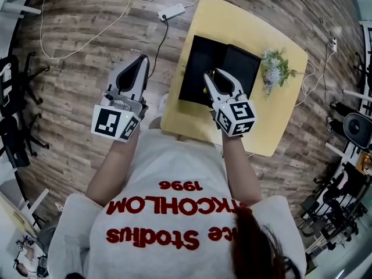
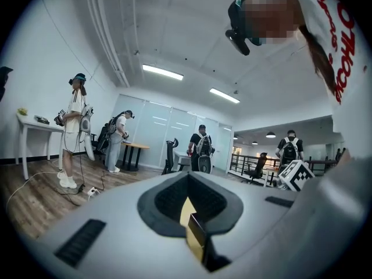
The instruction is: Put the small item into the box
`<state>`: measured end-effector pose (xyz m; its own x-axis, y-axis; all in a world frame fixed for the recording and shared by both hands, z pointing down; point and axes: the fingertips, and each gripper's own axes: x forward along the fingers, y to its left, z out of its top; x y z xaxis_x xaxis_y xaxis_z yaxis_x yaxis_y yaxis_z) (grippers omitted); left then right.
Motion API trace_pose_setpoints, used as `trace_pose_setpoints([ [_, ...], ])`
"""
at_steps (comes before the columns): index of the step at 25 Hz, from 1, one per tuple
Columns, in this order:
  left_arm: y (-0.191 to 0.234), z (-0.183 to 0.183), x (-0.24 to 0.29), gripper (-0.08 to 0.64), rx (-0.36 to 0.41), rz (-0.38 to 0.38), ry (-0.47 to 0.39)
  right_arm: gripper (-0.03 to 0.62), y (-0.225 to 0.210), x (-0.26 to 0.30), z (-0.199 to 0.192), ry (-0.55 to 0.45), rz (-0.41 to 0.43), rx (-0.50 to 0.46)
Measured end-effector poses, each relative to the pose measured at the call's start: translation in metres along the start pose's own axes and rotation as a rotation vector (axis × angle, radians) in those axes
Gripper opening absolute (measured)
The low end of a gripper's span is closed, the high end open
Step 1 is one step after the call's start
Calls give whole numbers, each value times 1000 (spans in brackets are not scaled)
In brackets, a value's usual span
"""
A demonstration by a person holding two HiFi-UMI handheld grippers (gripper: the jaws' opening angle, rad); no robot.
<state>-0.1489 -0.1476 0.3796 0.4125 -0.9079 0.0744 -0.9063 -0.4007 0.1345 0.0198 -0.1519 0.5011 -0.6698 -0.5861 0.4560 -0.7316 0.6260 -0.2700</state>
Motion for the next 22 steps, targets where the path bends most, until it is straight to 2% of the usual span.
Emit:
trace_pose_setpoints([
  [5, 2, -6, 1, 6, -5, 7, 11, 117, -3, 9, -11, 49, -37, -10],
  [9, 2, -11, -1, 6, -12, 11, 19, 118, -3, 19, -22, 125, -63, -71],
  [22, 3, -15, 1, 6, -27, 19, 25, 130, 2, 59, -71, 571, -68, -307],
])
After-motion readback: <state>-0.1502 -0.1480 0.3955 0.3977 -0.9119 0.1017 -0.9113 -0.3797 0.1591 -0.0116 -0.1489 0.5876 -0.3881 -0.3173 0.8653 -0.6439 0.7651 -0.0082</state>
